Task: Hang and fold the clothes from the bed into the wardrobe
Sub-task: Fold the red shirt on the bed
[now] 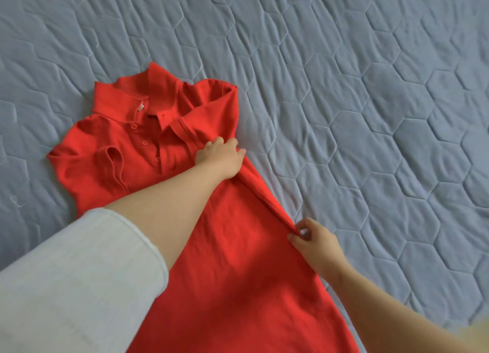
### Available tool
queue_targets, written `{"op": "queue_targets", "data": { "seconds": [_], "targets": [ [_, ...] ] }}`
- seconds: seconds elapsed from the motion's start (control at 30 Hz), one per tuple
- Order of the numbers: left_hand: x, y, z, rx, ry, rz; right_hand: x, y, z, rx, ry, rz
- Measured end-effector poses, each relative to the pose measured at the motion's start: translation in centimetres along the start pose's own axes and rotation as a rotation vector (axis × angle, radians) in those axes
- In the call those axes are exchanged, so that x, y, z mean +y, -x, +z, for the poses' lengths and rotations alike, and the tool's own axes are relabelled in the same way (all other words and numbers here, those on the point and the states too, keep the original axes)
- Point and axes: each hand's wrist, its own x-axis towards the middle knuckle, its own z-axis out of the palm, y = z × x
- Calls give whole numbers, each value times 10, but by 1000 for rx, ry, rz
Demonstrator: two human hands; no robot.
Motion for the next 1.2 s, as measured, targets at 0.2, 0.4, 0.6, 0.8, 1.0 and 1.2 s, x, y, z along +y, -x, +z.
{"op": "queue_targets", "data": {
  "seconds": [0.2, 0.4, 0.6, 0.8, 1.0, 1.2],
  "targets": [
    [-26, 21, -15, 332, 671, -96, -26, 39, 16, -28, -78, -160],
    [-97, 34, -24, 410, 1102, -337, -70, 64, 60, -207, 2, -317],
    [-187, 62, -32, 527, 1179, -355, -114, 83, 127, -356, 54, -376],
    [-268, 84, -18, 410, 1359, -465, -138, 104, 196, -448, 80, -384],
    [-291, 97, 6, 214, 1415, -332, -124, 116, 230, -440, 143, -318],
    [-263, 143, 52, 294, 1181, -259, -110, 122, 207, -255, 535, -329]
  ]
}}
